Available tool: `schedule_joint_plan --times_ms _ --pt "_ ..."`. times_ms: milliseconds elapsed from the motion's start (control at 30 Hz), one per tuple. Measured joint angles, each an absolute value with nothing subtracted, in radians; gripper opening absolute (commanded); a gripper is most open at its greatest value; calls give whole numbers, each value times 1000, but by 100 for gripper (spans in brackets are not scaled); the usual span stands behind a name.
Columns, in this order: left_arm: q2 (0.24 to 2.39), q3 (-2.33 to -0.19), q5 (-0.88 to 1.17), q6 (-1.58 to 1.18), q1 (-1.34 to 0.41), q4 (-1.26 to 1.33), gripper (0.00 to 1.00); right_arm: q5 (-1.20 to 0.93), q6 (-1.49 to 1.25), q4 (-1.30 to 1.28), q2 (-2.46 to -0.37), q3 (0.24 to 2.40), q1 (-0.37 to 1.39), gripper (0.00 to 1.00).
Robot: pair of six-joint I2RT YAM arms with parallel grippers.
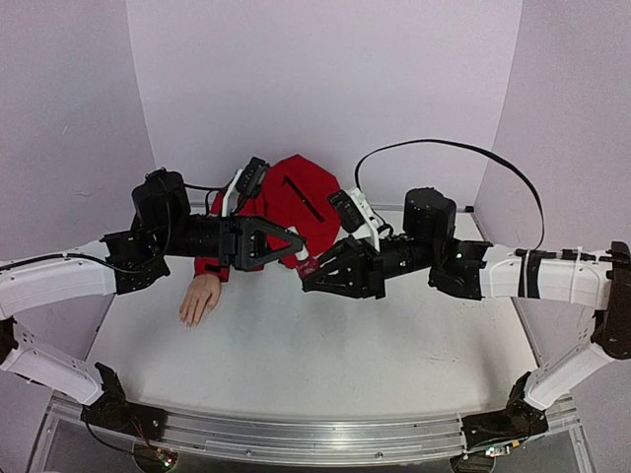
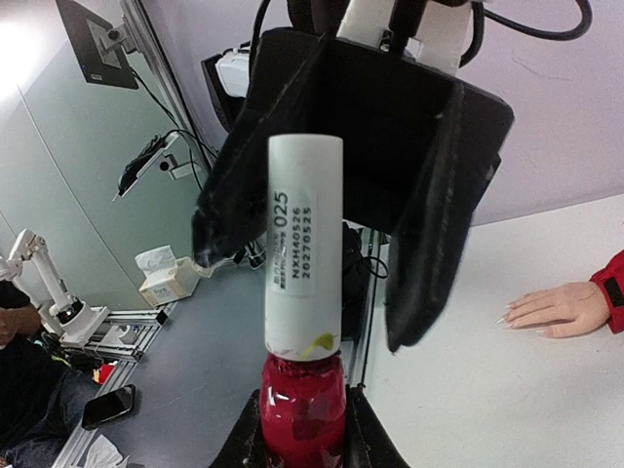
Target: Paint the nails
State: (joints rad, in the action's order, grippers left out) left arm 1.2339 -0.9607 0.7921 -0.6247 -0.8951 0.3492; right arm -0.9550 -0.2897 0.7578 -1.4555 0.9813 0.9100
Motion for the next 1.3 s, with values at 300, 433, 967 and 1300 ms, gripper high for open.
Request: schedule_joint_plan --times_ms 300,433,967,1300 --pt "1245 -961 731 -593 -891 341 13 -835 -245 706 -1454 981 912 0" --pt "1258 -965 598 -553 -885 302 0 -588 -207 641 -1422 967 929 0" --pt "1366 -1047 314 -555 -868 23 57 362 68 615 -1580 1001 1133 0" --pt "1218 -1037 507 -499 -883 34 80 -367 -61 627 -1325 938 902 0"
